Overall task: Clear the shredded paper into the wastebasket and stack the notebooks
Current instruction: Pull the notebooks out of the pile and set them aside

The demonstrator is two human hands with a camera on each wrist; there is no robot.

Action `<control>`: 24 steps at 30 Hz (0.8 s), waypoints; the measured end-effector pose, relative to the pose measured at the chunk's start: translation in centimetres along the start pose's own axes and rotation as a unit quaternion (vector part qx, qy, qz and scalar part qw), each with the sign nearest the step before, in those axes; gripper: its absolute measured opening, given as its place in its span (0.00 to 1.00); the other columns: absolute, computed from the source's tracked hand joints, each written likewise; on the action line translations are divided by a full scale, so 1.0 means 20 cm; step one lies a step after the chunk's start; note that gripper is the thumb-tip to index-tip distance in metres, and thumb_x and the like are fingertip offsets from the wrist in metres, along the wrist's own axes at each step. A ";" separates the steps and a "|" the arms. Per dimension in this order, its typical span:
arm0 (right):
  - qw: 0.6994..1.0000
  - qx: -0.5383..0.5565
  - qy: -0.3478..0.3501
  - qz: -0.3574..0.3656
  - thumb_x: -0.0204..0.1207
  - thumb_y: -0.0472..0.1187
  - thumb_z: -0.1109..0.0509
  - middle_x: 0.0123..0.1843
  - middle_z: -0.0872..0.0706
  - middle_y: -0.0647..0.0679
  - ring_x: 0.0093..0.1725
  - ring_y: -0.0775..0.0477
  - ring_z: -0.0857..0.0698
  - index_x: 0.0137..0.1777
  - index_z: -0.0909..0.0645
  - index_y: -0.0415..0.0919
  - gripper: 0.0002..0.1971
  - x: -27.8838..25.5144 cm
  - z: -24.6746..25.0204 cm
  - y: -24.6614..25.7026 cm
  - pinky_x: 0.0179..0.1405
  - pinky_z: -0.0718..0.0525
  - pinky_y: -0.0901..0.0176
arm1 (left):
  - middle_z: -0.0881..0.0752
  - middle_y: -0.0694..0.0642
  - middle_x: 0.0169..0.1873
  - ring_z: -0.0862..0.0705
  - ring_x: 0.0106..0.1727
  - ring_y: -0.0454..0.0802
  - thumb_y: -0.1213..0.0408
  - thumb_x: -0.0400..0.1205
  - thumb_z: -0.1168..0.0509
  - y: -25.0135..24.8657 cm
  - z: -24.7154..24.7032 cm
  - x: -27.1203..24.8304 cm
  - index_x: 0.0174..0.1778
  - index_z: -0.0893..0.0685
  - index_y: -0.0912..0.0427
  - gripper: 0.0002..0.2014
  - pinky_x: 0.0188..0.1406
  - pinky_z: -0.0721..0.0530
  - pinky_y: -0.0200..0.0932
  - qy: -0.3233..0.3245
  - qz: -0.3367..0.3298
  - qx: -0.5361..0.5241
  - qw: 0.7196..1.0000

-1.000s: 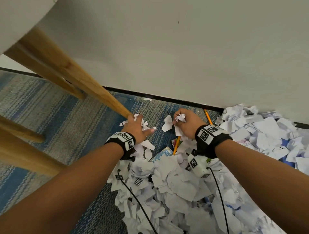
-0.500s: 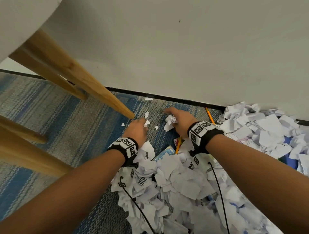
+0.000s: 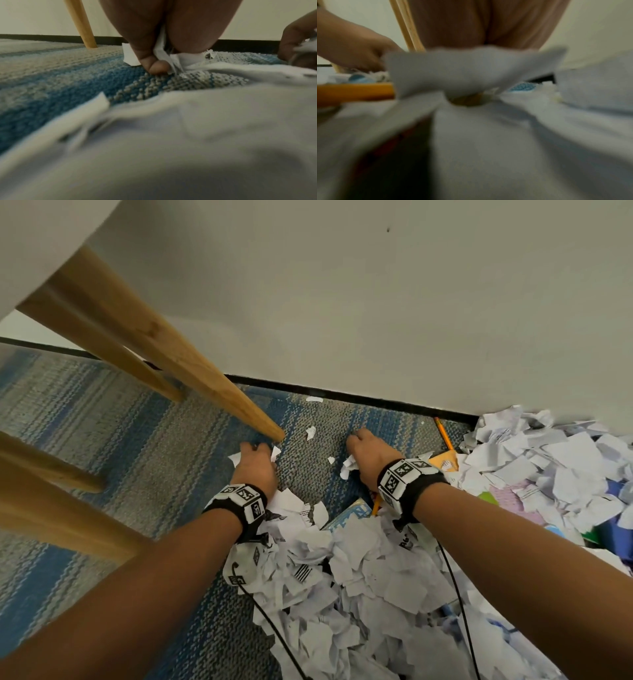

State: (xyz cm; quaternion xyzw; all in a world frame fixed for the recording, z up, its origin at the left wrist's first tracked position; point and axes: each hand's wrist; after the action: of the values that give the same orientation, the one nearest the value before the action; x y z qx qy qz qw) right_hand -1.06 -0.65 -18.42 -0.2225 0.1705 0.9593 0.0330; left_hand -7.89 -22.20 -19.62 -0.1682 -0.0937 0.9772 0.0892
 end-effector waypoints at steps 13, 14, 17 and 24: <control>0.996 0.069 -0.011 0.051 0.75 0.27 0.33 0.65 0.22 0.36 0.63 0.33 0.22 0.76 0.28 0.42 0.29 0.08 -0.05 0.06 0.60 0.19 0.44 | 0.46 0.65 0.82 0.34 0.76 0.66 0.66 0.87 0.45 0.04 0.01 0.02 0.71 0.30 0.70 0.18 0.74 0.33 0.52 -0.037 0.017 -0.065 0.997; 0.997 0.064 -0.016 0.051 0.75 0.28 0.32 0.63 0.22 0.36 0.62 0.33 0.21 0.72 0.25 0.41 0.25 0.08 -0.06 0.07 0.59 0.19 0.45 | 0.42 0.66 0.81 0.34 0.77 0.65 0.66 0.87 0.45 0.04 0.01 0.05 0.73 0.31 0.70 0.19 0.74 0.33 0.54 -0.029 0.016 -0.052 0.998; 0.997 0.053 -0.026 0.046 0.75 0.29 0.32 0.59 0.21 0.35 0.59 0.33 0.20 0.62 0.22 0.35 0.15 0.08 -0.05 0.08 0.54 0.18 0.46 | 0.31 0.68 0.74 0.28 0.71 0.66 0.67 0.86 0.44 0.07 0.00 0.08 0.70 0.27 0.69 0.17 0.67 0.28 0.57 -0.039 0.005 -0.034 0.999; 0.990 0.118 -0.069 0.013 0.77 0.31 0.33 0.56 0.17 0.36 0.57 0.34 0.19 0.56 0.18 0.35 0.09 0.06 -0.04 0.03 0.45 0.27 0.55 | 0.22 0.72 0.63 0.23 0.63 0.70 0.69 0.84 0.41 0.18 0.03 0.12 0.70 0.24 0.65 0.17 0.58 0.23 0.58 -0.058 -0.006 -0.025 0.998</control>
State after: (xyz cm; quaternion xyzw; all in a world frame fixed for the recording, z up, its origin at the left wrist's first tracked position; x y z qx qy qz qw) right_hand -1.83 -1.49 -19.39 -0.1477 0.2828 0.9459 0.0584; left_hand -10.77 -25.22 -20.51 -0.1133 -0.1239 0.9821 0.0858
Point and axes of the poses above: each hand's wrist, its own x-axis towards the middle knuckle, its own z-axis out of the back of the hand, y = z × x
